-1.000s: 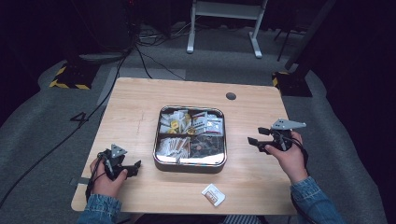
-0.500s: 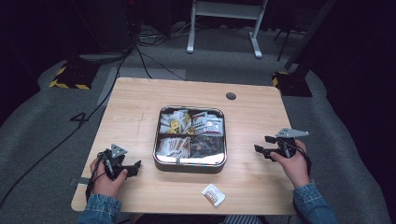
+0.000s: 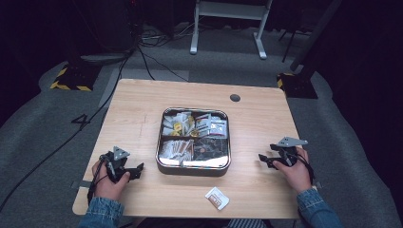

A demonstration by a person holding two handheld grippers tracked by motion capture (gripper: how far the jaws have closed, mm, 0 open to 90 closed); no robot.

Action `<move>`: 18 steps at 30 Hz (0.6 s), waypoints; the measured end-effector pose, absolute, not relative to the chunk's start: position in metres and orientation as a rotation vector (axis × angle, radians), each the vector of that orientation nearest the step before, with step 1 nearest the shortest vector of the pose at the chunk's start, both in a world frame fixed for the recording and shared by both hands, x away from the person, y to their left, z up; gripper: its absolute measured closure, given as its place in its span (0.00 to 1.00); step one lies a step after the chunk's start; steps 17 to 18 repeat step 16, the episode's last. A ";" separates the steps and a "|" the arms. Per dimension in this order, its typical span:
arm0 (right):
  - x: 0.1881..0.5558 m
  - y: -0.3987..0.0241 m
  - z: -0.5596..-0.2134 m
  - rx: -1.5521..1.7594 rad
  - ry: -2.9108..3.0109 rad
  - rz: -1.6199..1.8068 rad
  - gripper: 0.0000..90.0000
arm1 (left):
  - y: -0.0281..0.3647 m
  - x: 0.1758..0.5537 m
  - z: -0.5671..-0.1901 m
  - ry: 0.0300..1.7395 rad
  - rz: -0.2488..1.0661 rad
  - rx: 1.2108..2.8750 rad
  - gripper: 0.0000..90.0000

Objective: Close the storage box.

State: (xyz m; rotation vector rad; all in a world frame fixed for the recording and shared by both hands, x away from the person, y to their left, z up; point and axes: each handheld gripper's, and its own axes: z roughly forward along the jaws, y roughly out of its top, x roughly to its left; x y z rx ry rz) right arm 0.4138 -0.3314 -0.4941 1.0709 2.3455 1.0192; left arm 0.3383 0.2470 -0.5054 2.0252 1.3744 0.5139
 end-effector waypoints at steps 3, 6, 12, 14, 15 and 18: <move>0.413 -0.332 -0.500 1.086 2.352 1.014 0.24 | 0.247 0.338 -0.505 1.374 0.513 2.026 0.14; 0.413 -0.331 -0.505 1.099 2.356 1.030 0.16 | 0.247 0.339 -0.505 1.374 0.513 2.026 0.14; 0.412 -0.329 -0.505 1.100 2.354 1.019 0.14 | 0.247 0.339 -0.505 1.373 0.514 2.027 0.14; 0.412 -0.327 -0.505 1.093 2.356 1.020 0.14 | 0.247 0.339 -0.505 1.374 0.514 2.026 0.14; 0.411 -0.326 -0.505 1.097 2.354 1.018 0.14 | 0.247 0.339 -0.505 1.373 0.514 2.026 0.14; 0.412 -0.326 -0.505 1.099 2.352 1.020 0.14 | 0.247 0.339 -0.505 1.373 0.514 2.026 0.14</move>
